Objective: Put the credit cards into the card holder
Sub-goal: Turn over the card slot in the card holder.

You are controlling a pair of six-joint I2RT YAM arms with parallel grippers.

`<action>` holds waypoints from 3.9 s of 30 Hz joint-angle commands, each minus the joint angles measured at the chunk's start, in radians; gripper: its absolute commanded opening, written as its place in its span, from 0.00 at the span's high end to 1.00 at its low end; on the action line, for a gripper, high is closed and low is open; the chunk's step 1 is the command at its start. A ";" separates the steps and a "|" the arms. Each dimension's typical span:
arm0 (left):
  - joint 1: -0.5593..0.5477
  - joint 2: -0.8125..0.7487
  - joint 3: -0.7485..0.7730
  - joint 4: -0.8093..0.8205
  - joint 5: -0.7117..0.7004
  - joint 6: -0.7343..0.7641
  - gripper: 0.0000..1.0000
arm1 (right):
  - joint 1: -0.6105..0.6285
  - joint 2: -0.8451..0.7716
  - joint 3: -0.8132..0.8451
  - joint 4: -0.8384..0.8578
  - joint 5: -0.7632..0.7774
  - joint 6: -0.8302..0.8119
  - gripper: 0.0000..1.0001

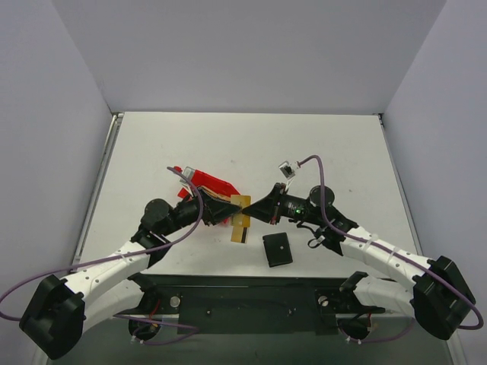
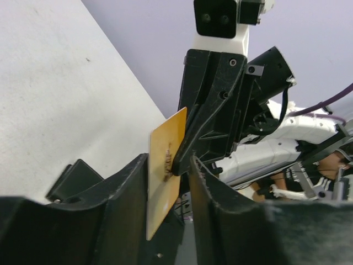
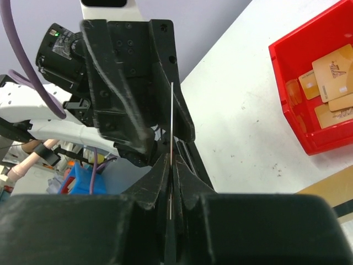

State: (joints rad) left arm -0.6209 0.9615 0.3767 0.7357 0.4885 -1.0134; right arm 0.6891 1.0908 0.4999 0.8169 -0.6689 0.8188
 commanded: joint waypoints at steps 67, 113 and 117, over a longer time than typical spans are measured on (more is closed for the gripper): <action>-0.195 0.267 0.182 -0.618 -0.281 0.400 1.00 | -0.151 -0.028 0.121 -1.268 0.482 -0.326 1.00; -0.364 0.641 0.260 -0.414 -0.238 0.417 1.00 | -0.189 0.047 0.103 -1.222 0.387 -0.283 1.00; -0.365 0.651 0.271 -0.421 -0.248 0.421 1.00 | -0.189 0.058 0.106 -1.213 0.333 -0.296 1.00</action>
State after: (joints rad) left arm -0.9802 1.6024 0.6037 0.3222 0.2550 -0.6155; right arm 0.5041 1.1393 0.5877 -0.3855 -0.2916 0.5251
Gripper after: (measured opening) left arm 0.022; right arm 0.002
